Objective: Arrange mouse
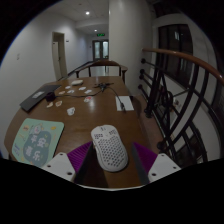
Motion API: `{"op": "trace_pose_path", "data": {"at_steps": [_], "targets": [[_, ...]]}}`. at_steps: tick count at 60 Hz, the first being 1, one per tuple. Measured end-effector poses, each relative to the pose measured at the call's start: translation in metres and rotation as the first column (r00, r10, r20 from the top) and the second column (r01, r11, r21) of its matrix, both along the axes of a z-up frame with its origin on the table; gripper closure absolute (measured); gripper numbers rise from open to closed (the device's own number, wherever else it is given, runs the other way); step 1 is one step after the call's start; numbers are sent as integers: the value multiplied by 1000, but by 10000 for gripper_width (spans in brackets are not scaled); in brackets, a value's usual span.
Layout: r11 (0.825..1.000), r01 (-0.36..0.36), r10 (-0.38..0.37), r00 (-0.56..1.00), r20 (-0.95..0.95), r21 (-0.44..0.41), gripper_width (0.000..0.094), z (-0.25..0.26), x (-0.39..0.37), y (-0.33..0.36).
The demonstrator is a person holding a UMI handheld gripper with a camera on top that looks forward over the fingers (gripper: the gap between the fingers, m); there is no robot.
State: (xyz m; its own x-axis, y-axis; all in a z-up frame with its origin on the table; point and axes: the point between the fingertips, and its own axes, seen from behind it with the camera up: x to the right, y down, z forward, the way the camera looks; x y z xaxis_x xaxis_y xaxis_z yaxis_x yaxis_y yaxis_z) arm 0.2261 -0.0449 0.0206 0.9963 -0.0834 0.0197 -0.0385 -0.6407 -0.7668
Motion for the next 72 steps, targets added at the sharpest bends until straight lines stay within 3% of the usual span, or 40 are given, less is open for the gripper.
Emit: {"op": "trace_pose_path", "data": {"at_steps": [17, 24, 29, 37, 41, 45, 49, 54, 61, 63, 69, 72], "targets": [[996, 79, -80, 997, 23, 37, 549, 22, -8, 5], [987, 152, -153, 988, 23, 44, 599, 37, -17, -12], [977, 177, -180, 983, 18, 117, 601, 97, -51, -21], [952, 63, -80, 996, 43, 299, 587, 219, -166, -13], [942, 2, -13, 999, 31, 336, 576, 229, -231, -13], [948, -63, 66, 998, 0, 311, 578, 217, -307, -15], [964, -107, 114, 993, -14, 244, 577, 166, -352, -19], [986, -110, 113, 993, -21, 122, 581, 96, -378, -30], [998, -49, 49, 999, 0, 25, 571, 38, -371, -41], [997, -47, 47, 999, 16, 58, 573, 39, -369, -36], [998, -46, 44, 998, 35, 42, 575, 34, -372, -36], [998, -66, 65, 997, 44, 22, 493, 35, -366, -38]]}}
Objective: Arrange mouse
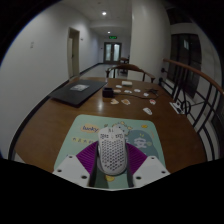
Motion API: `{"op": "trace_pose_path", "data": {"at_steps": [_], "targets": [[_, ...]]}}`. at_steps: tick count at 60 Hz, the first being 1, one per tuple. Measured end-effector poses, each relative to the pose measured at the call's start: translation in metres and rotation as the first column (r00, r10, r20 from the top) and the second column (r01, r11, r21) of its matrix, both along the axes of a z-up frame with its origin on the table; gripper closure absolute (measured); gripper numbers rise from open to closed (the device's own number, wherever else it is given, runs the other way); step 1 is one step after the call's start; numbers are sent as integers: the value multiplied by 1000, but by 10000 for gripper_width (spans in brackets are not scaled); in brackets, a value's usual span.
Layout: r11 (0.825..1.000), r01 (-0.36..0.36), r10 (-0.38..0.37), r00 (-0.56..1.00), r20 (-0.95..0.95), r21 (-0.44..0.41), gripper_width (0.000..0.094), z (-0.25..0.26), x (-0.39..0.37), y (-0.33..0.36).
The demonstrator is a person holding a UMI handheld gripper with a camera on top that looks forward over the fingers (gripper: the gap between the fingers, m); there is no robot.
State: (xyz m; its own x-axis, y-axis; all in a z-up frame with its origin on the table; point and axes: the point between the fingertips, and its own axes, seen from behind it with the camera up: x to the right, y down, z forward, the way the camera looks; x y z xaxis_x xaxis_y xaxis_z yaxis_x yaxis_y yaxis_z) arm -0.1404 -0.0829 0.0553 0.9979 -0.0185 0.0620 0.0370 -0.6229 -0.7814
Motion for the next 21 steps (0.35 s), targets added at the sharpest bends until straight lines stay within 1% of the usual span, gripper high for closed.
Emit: {"op": "trace_pose_path", "data": {"at_steps": [5, 8, 10, 12, 15, 18, 21], "targets": [[997, -56, 56, 998, 13, -44, 382, -1, 0, -6], [992, -101, 103, 994, 21, -69, 278, 7, 0, -22], [989, -138, 140, 990, 32, -61, 207, 15, 1, -29], [985, -166, 168, 985, 43, -46, 155, 24, 3, -37], [980, -195, 197, 979, 49, -40, 121, 35, 11, -55], [976, -216, 217, 976, 32, -36, 115, 41, 16, -70], [976, -213, 213, 977, 1, -32, 109, 44, 25, -83]]}}
